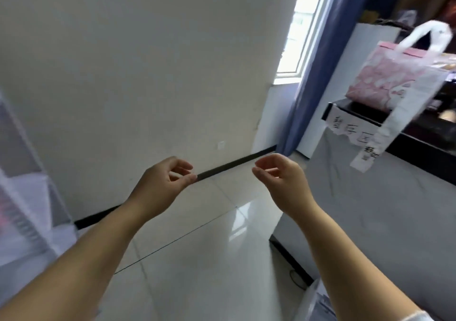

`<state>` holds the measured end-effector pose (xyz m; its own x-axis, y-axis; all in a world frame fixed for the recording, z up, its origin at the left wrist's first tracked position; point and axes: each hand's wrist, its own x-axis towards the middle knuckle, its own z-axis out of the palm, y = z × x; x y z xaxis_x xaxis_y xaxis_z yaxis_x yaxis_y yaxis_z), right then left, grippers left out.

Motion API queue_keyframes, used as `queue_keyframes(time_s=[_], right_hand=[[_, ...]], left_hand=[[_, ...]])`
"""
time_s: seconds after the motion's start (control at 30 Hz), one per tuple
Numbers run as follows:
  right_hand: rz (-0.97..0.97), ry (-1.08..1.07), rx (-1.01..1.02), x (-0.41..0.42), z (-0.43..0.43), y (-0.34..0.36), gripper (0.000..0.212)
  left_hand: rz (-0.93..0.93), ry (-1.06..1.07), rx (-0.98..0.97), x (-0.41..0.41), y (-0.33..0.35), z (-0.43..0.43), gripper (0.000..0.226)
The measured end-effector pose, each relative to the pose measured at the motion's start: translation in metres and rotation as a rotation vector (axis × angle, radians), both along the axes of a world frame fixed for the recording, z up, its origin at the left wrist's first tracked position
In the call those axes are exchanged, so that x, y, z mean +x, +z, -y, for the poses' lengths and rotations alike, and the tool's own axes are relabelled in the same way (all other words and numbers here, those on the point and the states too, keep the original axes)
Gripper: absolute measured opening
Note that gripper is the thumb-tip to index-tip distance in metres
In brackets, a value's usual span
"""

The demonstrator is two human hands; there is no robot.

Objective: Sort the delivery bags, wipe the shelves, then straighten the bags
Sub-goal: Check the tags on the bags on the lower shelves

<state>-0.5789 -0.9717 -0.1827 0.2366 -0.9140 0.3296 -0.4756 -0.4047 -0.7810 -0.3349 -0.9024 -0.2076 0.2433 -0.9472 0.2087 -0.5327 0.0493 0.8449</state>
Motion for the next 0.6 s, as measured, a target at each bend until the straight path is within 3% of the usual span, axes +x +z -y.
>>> queue_keyframes(time_s=[0.27,0.6], right_hand=[[0.041,0.319,0.039,0.127,-0.114,0.008,0.004],[0.079,0.617,0.099,0.288,-0.322,0.001,0.002]], left_hand=[[-0.004,0.326,-0.023,0.098,0.008,-0.187,0.006],[0.073,0.659,0.020,0.208,0.013,-0.469,0.004]])
